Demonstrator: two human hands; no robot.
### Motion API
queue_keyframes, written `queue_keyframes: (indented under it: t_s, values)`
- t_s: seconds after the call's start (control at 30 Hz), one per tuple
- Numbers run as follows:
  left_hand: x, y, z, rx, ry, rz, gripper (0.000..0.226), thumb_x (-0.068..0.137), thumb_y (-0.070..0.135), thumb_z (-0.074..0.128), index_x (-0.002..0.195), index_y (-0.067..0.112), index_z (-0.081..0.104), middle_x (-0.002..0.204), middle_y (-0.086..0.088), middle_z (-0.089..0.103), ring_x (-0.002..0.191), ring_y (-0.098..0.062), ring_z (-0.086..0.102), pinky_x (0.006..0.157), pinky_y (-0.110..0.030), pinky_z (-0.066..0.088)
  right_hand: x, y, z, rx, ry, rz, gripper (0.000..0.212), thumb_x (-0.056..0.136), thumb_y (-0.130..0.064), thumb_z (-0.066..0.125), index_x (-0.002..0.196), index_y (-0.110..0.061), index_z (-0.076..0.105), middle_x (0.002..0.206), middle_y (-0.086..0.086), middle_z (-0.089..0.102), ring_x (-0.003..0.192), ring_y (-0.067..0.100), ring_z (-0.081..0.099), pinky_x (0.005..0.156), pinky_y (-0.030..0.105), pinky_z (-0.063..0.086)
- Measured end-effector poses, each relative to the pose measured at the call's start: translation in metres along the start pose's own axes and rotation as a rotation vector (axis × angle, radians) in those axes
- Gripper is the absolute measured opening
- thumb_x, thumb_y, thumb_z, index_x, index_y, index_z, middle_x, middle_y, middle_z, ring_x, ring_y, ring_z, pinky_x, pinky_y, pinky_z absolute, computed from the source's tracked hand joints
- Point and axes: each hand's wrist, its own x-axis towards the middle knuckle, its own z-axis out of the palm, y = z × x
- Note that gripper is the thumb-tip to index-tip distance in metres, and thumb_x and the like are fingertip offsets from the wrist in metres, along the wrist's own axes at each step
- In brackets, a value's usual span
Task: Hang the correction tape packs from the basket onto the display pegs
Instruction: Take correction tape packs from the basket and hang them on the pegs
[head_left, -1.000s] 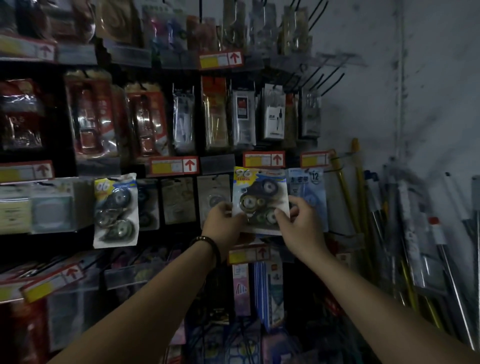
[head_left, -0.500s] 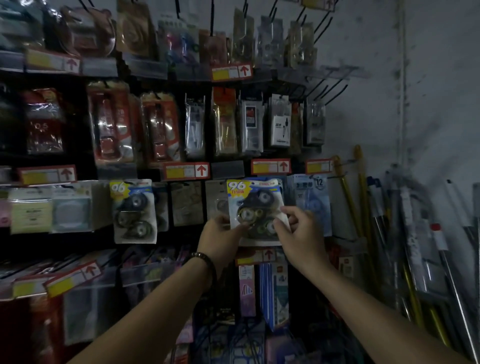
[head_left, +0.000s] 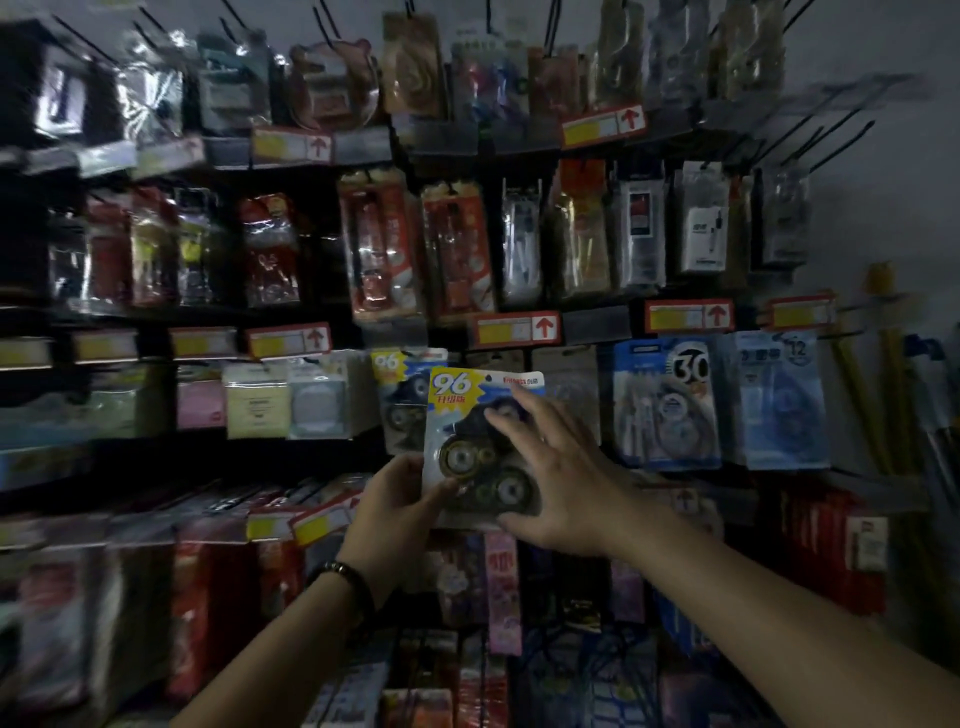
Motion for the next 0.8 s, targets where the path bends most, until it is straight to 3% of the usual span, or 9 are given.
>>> queue_keyframes:
  t_s: [0.07,0.13,0.23,0.3,0.4,0.53,0.63,0.73,0.8]
  values:
    - [-0.001,0.000,-0.018,0.011,0.012,0.001,0.015,0.097,0.008,0.070,0.111,0.008,0.065,0.095,-0.003,0.081,0.085,-0.019,0.079,0.064,-0.044,0.065,0.017,-0.013,0.007,-0.046,-0.012,-0.014,0.112,0.077,-0.064,0.076,0.165,-0.031,0.015,0.172,-0.001,-0.002,0.156,0.021,-0.002,0.126,0.048,0.014]
    - [0.002,-0.003,-0.036,0.038,0.055,-0.019,0.016,0.097,0.010,0.071,0.112,0.009,0.065,0.096,-0.005,0.081,0.085,-0.022,0.079,0.068,-0.052,0.066,0.034,-0.023,0.015,-0.099,0.009,-0.028,0.113,0.071,-0.068,0.075,0.163,-0.031,0.022,0.167,0.004,0.013,0.153,0.027,0.010,0.124,0.050,0.021]
    - [0.010,-0.011,-0.063,0.226,0.173,0.041,0.030,0.088,0.037,0.079,0.112,0.028,0.065,0.102,-0.002,0.078,0.094,-0.024,0.078,0.080,-0.060,0.064,0.056,-0.036,0.026,-0.148,0.028,-0.048,0.111,0.068,-0.067,0.075,0.161,-0.028,0.030,0.164,0.007,0.023,0.151,0.029,0.019,0.122,0.050,0.025]
    - [0.013,-0.015,-0.077,0.407,0.231,0.102,0.033,0.085,0.042,0.079,0.111,0.035,0.059,0.107,0.007,0.074,0.097,-0.016,0.075,0.084,-0.048,0.064,0.068,-0.043,0.032,-0.173,0.044,-0.054,0.109,0.068,-0.065,0.077,0.160,-0.026,0.033,0.164,0.010,0.025,0.150,0.030,0.019,0.122,0.050,0.028]
    - [0.012,-0.021,-0.091,0.603,0.244,0.205,0.024,0.092,0.029,0.078,0.110,0.029,0.062,0.107,0.009,0.071,0.093,-0.006,0.072,0.075,-0.017,0.052,0.085,-0.049,0.041,-0.199,0.063,-0.055,0.108,0.067,-0.061,0.078,0.159,-0.022,0.037,0.163,0.013,0.028,0.149,0.030,0.020,0.121,0.049,0.031]
    - [0.010,-0.027,-0.099,0.750,0.209,0.219,0.013,0.093,0.029,0.075,0.102,0.032,0.067,0.104,0.014,0.072,0.088,-0.002,0.069,0.067,-0.003,0.042,0.102,-0.053,0.054,-0.243,0.080,-0.039,0.107,0.066,-0.055,0.080,0.157,-0.019,0.038,0.162,0.016,0.028,0.150,0.035,0.023,0.120,0.054,0.035]
    - [0.005,-0.026,-0.102,0.736,0.212,0.188,0.017,0.094,0.036,0.072,0.105,0.037,0.058,0.101,0.017,0.068,0.085,-0.003,0.067,0.066,-0.009,0.045,0.109,-0.053,0.062,-0.250,0.111,-0.028,0.105,0.067,-0.051,0.082,0.157,-0.017,0.038,0.163,0.017,0.026,0.150,0.036,0.019,0.118,0.057,0.037]
    - [0.002,-0.030,-0.108,0.758,0.214,0.150,0.028,0.094,0.038,0.070,0.115,0.036,0.052,0.102,0.018,0.068,0.085,-0.005,0.069,0.072,-0.028,0.057,0.113,-0.049,0.067,-0.264,0.132,-0.052,0.105,0.067,-0.049,0.082,0.157,-0.016,0.040,0.163,0.018,0.027,0.151,0.038,0.021,0.118,0.058,0.036]
    - [0.002,-0.033,-0.112,0.771,0.220,0.134,0.029,0.094,0.036,0.070,0.117,0.035,0.053,0.102,0.016,0.069,0.083,-0.005,0.069,0.075,-0.034,0.060,0.115,-0.046,0.068,-0.273,0.167,-0.071,0.104,0.066,-0.048,0.082,0.156,-0.014,0.043,0.163,0.019,0.029,0.151,0.040,0.025,0.117,0.059,0.037]
